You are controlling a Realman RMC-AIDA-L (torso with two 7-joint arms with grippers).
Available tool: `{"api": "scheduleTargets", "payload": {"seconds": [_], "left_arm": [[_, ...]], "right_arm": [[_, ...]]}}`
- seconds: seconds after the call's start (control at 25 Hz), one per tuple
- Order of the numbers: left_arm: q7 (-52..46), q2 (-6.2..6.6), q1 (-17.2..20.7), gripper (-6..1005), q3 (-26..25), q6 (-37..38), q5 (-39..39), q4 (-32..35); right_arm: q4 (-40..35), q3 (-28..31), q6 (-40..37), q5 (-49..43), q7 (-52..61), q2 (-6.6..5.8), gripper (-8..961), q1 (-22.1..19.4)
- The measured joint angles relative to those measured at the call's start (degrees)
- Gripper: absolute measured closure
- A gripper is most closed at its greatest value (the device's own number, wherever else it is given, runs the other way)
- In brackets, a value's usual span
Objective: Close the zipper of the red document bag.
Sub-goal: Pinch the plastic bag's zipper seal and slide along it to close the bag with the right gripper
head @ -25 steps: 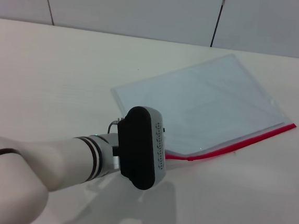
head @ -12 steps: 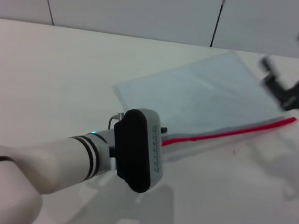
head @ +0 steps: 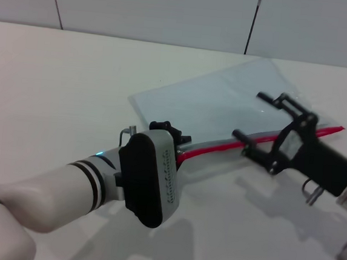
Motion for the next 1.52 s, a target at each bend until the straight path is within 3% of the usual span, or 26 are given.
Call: {"api": "scheduleTargets", "payload": {"seconds": [0.4,1.28,1.52], "left_arm": [[0.1,0.03,0.8,945,0.0,-1.5,-0.2,0.1],[0.1,0.17,0.9,947,0.9,-1.6,0.1,0.5],[0.1,0.18,0.8,947,0.9,-1.6,0.1,0.5]], "right_arm": [[5.5,0.0,9.9,-3.2,-12.2,0.09,234,1.9],[8.0,0.5,13.0,-2.7,-19.4,0.18,331,2.8],[8.2,0.5,13.1,-2.6,-19.6,0.17,517,2.9]]}}
